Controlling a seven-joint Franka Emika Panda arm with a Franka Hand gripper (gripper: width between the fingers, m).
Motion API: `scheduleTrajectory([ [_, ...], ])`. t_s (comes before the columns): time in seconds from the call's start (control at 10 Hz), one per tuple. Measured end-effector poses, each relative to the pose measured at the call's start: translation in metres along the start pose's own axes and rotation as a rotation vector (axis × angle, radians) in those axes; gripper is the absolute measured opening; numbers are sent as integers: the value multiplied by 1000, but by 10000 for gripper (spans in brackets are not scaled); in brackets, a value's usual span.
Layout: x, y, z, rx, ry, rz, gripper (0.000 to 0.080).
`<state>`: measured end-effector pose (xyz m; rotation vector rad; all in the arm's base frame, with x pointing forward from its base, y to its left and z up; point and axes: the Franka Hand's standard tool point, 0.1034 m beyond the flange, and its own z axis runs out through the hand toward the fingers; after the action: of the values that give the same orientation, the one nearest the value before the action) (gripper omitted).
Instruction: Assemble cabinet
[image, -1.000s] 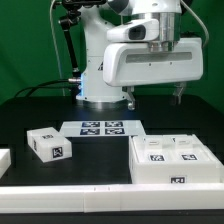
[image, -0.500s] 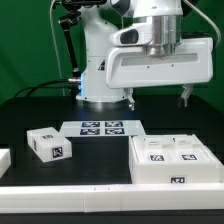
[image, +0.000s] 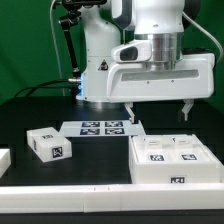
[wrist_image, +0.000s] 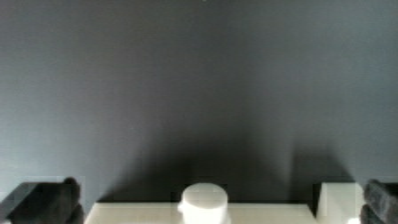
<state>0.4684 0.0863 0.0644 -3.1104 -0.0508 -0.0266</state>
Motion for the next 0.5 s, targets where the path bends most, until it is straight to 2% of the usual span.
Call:
scheduleTrajectory([
  [0.5,-1,-1,2,5,-4,-5,796],
])
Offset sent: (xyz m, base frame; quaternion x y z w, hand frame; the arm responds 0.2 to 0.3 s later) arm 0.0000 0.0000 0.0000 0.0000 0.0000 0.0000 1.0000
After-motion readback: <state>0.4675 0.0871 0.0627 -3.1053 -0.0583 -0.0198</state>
